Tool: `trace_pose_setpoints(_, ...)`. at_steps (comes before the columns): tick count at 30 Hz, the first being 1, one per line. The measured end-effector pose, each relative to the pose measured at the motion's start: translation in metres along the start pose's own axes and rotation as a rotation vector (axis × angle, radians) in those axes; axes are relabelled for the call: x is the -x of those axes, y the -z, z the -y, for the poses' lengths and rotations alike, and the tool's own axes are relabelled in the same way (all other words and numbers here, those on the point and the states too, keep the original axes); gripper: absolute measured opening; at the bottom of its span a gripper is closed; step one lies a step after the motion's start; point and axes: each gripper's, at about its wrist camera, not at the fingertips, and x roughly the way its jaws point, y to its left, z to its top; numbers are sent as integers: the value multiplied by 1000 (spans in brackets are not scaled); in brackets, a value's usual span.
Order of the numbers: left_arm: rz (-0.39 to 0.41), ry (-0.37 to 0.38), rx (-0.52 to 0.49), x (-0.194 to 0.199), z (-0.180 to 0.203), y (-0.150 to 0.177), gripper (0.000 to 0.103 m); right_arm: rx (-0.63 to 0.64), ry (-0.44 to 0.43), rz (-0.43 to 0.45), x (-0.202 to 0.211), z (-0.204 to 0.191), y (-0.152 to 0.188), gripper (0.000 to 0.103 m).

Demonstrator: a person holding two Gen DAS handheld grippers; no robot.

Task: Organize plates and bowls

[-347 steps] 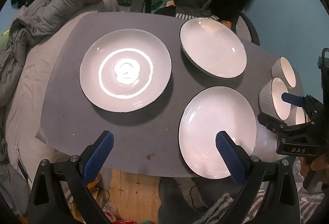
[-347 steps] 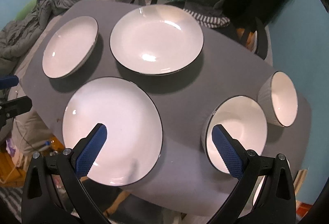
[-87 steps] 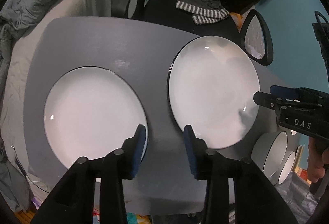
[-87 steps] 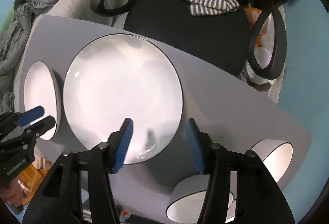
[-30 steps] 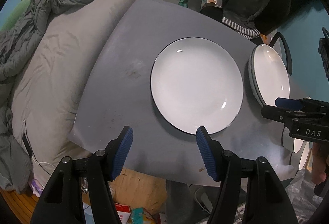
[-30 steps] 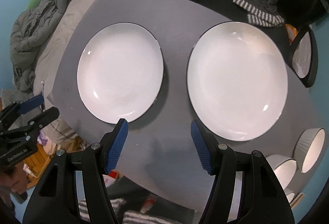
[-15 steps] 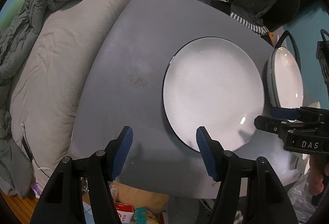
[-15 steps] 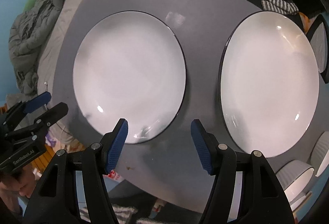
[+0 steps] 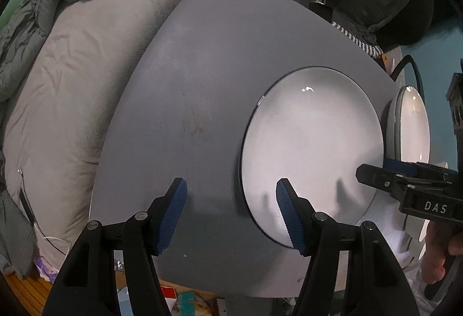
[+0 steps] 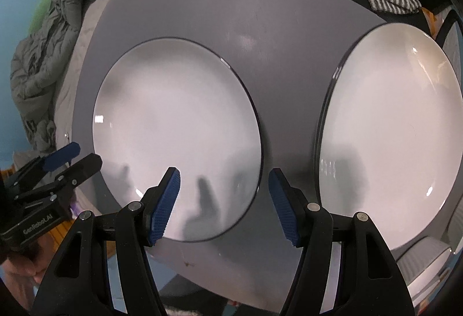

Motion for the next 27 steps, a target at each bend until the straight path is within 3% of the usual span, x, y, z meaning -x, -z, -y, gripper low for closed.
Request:
trace_pose_setpoints(18, -31, -20, -59, -15, 19, -11, 65, -22, -25, 3, -5, 5, -12, 64)
trace_pose_setpoints(21, -38, -10, -54, -17, 19, -13, 51, -21, -23, 2, -6, 3, -13, 63)
trace_pose_setpoints(25, -51, 17, -34, -16, 15, -13, 43, -26, -29, -3, -7, 1, -14, 54)
trace_pose_setpoints(27, -56, 24, -29, -16, 14, -14, 33, -24, -26, -3, -7, 2, -15, 51)
